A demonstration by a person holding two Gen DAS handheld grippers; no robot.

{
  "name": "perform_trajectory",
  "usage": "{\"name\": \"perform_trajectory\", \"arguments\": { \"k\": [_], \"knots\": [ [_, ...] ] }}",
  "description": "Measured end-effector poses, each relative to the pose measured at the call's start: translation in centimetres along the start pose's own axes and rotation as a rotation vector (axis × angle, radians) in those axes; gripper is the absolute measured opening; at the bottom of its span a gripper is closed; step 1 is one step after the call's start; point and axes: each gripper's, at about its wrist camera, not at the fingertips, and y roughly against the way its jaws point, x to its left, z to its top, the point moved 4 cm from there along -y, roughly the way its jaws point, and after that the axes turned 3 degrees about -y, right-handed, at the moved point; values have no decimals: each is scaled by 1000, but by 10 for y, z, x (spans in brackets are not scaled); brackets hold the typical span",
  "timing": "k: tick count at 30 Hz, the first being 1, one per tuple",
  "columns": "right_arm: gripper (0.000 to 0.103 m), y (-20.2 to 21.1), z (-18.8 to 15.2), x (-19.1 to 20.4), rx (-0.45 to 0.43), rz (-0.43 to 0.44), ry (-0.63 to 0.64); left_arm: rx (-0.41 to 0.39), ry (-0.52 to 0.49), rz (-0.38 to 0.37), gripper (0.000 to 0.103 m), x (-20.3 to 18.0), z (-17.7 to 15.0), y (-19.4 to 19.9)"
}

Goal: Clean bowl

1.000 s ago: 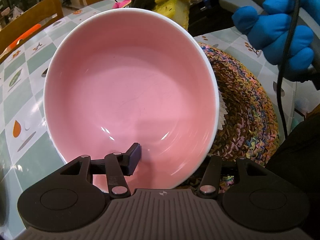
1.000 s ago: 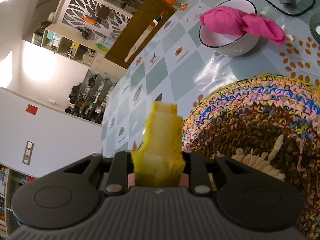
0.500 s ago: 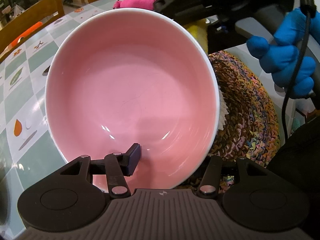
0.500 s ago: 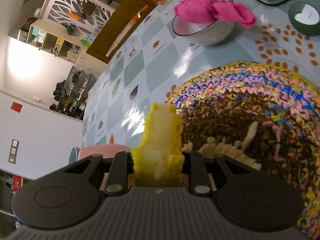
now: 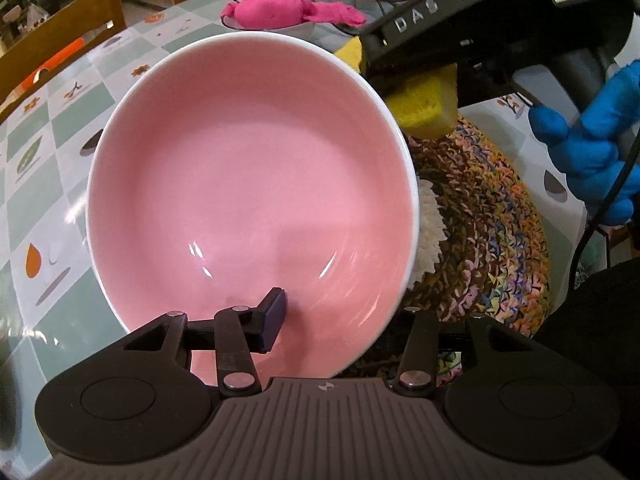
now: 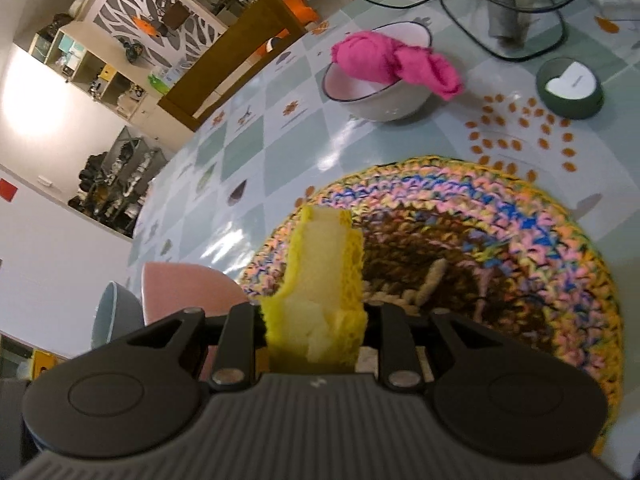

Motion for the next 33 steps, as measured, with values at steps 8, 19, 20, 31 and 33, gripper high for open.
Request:
{"name": "perform_trajectory", "arguments": {
  "k": [8, 19, 20, 31, 33],
  "knots": [
    [26, 4, -6, -4, -31, -109, 126, -35, -46, 15, 48, -9, 16, 7],
    [28, 8, -11, -15, -67, -239, 265, -12, -21, 5, 48, -11, 21, -1],
    [28, 8, -11, -16, -63, -248, 275, -13, -16, 3, 48, -11, 21, -1],
    [43, 17, -11, -17, -78, -284, 306, -27, 61, -15, 52, -9, 27, 4],
    [47, 19, -12, -17, -80, -290, 312, -37, 85, -13, 55, -7, 27, 7]
  ]
}}
